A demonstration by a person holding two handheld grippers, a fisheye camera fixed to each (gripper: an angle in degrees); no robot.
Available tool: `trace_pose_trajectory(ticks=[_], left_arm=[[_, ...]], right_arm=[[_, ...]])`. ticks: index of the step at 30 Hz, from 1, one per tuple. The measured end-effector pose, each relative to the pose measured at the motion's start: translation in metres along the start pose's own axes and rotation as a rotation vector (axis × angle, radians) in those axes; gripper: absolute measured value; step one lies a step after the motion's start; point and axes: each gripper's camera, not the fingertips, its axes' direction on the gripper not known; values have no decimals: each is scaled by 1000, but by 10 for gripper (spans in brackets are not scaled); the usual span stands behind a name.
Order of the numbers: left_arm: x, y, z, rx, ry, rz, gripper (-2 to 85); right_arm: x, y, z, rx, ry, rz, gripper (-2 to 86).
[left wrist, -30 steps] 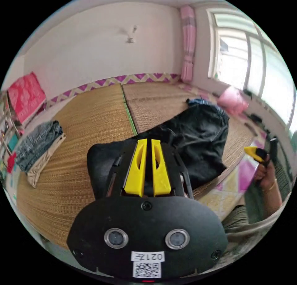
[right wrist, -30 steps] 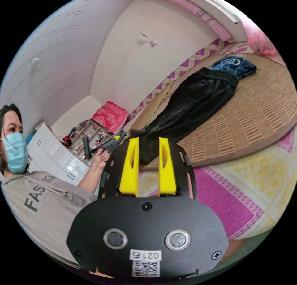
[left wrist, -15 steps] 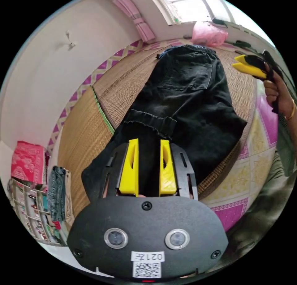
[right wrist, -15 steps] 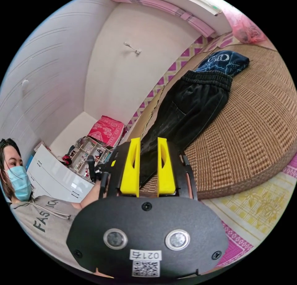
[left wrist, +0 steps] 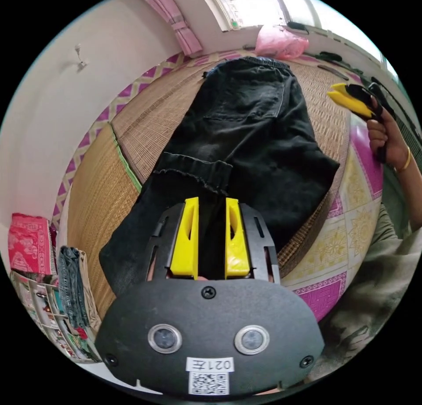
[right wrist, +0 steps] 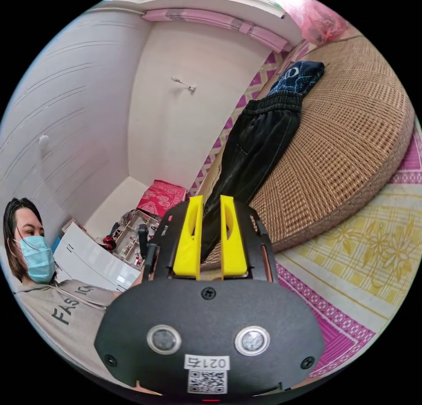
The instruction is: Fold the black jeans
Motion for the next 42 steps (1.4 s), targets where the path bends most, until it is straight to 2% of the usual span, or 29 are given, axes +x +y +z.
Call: trace_pose_trajectory(ticks=[3,6,10,14,18,20,27,29,32,35,37,39,42], left_arm=[[6,8,9,14,-9,15,52],[-7,22,9,58,25,-71,4],[-26,31,-14,168,69,-167,-8],[-14,23,-16,198,41,-140,-9],[27,22,73,19,71,-46,-6],[35,43,98,74,66,-72,0],[7,90,149,98,284,-209,55],[4,103,163,112,338,-220,69],[5,123,183,135,389,-222,87],[-5,154,196,234,464,-280,97],[-21,189,198,361,582,-366,98],[-30,215,201,399,655,-407,97],[-29,262,195,445,641,-423,91]], right_arm=[[2,-5,-12,11,-1,-6,67],[6,-13,-24,20,-11,-7,63],[11,-30,-35,27,-41,-4,59],[9,-49,-44,22,-47,-15,57],[7,-67,-56,34,-54,-13,56],[5,-83,-62,38,-54,-4,62],[-17,-163,-78,43,76,26,121],[-27,-206,-88,103,260,48,134],[-25,-266,-89,135,388,104,140],[-2,-319,-84,150,366,232,125],[5,-348,-83,174,330,297,117],[5,-378,-76,173,304,339,109],[2,-421,-61,157,253,386,80]])
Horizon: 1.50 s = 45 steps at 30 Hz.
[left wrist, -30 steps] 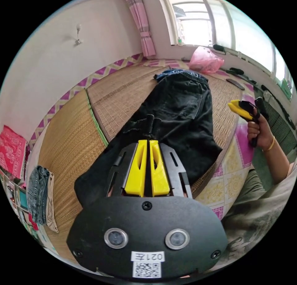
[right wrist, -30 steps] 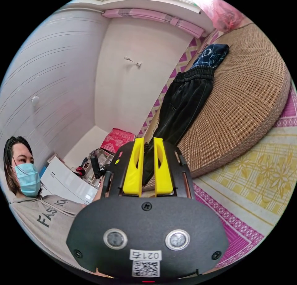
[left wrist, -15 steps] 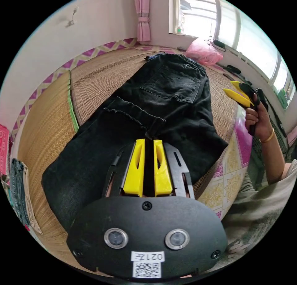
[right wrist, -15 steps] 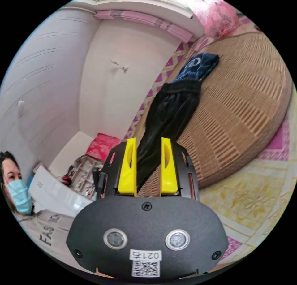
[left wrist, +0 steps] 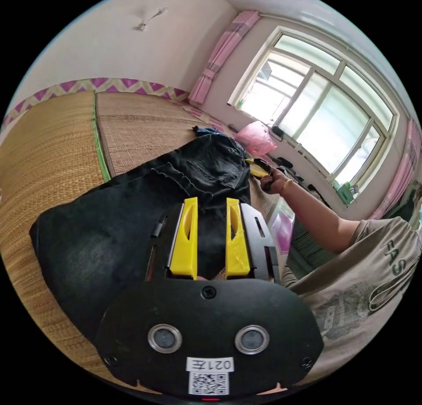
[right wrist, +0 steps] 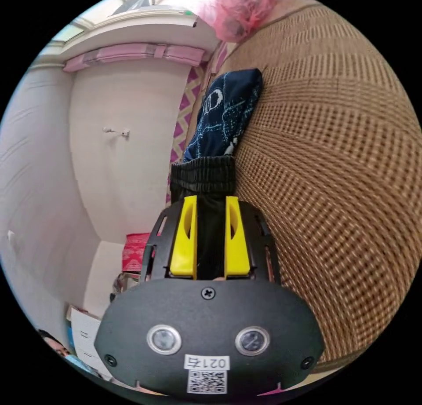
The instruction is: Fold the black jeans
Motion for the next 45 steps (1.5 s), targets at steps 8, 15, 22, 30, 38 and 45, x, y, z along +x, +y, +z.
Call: trace_pose_trajectory(ticks=[8,15,22,30,38,45], left_arm=[[-25,138,-88,121,-29,-59,70],[-36,253,-121,238,-59,-121,67],[-54,352,-109,268,-59,-233,65],[-67,404,-85,300,-99,-270,65],[-77,363,-30,430,88,-251,73],[-113,326,107,25,-304,-417,53]], right_arm=[[-263,13,-19,-32,-2,-496,22],[-568,261,78,-220,123,-1283,18],[-554,574,262,-593,427,-1934,16],[-553,586,241,-344,553,-2136,33],[-553,395,195,-667,66,-1597,86],[-494,139,179,-415,344,-1370,91]])
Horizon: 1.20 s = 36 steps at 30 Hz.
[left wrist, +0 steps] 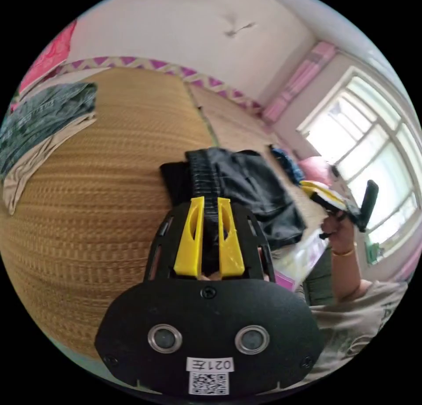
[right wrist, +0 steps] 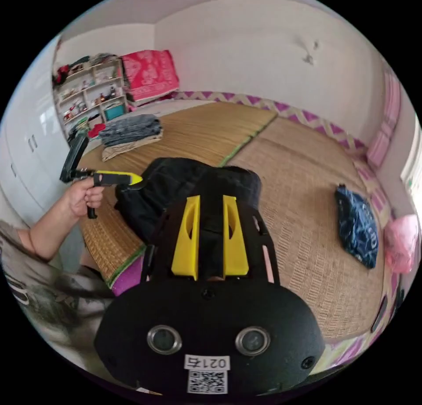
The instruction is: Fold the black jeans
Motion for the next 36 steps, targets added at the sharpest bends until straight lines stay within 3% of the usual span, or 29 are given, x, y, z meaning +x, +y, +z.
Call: trace_pose_trajectory(ticks=[3,5,8,10,15,20,24,27,30,36], left_arm=[[-38,31,-3,65,165,-127,122],[-59,46,0,50,261,-185,153],[-87,64,31,-27,423,-266,175],[-96,71,48,-47,481,-289,178],[-78,63,89,-178,506,-276,162],[-55,61,124,-261,392,-251,80],[-67,86,118,-168,565,-301,54],[-60,92,83,-89,589,-253,52],[-79,93,25,30,605,-241,51],[-165,103,-132,377,462,-290,53]], right_arm=[[142,20,29,-95,-112,184,114],[247,48,67,-166,-289,335,129],[336,90,138,-276,-564,480,143],[368,112,174,-323,-614,520,145],[442,159,242,-302,-843,651,116],[501,202,292,-274,-944,747,58],[517,194,281,-238,-933,696,49],[506,142,261,-231,-902,575,45],[471,53,256,-250,-848,427,43],[347,-178,316,-200,-904,188,53]])
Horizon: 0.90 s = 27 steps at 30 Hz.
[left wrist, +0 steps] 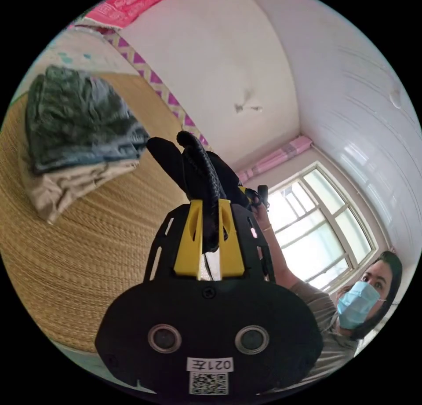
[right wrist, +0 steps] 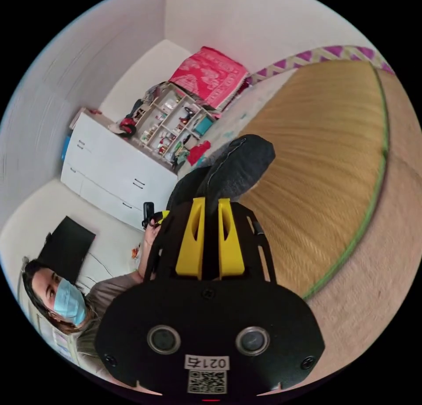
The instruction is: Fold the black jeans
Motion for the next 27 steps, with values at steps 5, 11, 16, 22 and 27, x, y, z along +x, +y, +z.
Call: trace_pose_trajectory(ticks=[5,11,16,22,27], left_arm=[[-33,-38,-100,279,-102,-68,66],[-186,-2,-138,374,-87,-375,74],[-160,66,-148,380,-40,-255,13],[-82,154,-44,16,-41,-74,-9],[-31,234,67,-170,56,7,-9]], right_arm=[[-97,-178,128,-25,50,-171,97],[-81,-135,196,-98,30,-114,61],[-15,1,142,-117,58,-69,5],[31,173,6,-19,244,30,-2],[24,278,-101,77,592,103,25]])
